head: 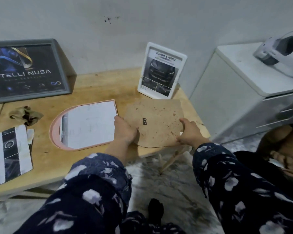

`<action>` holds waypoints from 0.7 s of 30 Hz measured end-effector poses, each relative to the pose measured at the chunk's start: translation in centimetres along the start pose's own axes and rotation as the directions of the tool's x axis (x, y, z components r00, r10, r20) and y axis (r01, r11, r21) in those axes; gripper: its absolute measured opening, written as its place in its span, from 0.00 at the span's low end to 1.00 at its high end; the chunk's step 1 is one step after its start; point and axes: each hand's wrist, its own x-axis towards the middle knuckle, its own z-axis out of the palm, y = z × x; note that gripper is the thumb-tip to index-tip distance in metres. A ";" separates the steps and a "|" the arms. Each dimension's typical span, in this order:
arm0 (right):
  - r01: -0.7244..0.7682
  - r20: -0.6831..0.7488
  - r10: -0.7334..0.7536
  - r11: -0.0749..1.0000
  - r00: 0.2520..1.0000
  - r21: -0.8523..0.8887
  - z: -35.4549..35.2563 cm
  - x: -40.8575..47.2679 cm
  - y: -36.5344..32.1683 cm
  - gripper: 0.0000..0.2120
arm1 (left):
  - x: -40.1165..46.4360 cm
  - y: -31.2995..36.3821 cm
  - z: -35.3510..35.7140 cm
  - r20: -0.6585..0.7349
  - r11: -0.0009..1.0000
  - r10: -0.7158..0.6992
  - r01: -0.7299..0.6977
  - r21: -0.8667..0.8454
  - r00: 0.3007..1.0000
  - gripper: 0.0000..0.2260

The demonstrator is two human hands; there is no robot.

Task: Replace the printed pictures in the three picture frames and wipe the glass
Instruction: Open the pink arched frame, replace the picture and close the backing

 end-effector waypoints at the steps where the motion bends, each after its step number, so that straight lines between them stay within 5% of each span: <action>1: -0.003 -0.015 0.003 1.000 1.000 -0.017 -0.2 0.0 0.9 0.40 | -0.1 0.1 0.7 0.017 0.999 0.021 -0.022 0.049 1.000 0.29; 10: -0.001 0.001 0.001 0.981 1.000 -0.192 -0.4 1.6 2.7 0.26 | -0.9 -0.1 4.4 0.059 0.883 0.048 -0.070 0.465 0.997 0.22; 14: 0.039 0.010 -0.037 0.963 0.999 -0.266 -0.7 1.6 2.3 0.22 | -0.8 -0.1 4.3 0.107 0.750 0.107 -0.151 0.644 0.988 0.17; 21: 0.055 0.007 -0.058 0.903 0.998 -0.425 -0.7 0.6 1.2 0.23 | -1.0 0.8 3.3 0.223 0.656 0.105 -0.236 0.717 0.969 0.22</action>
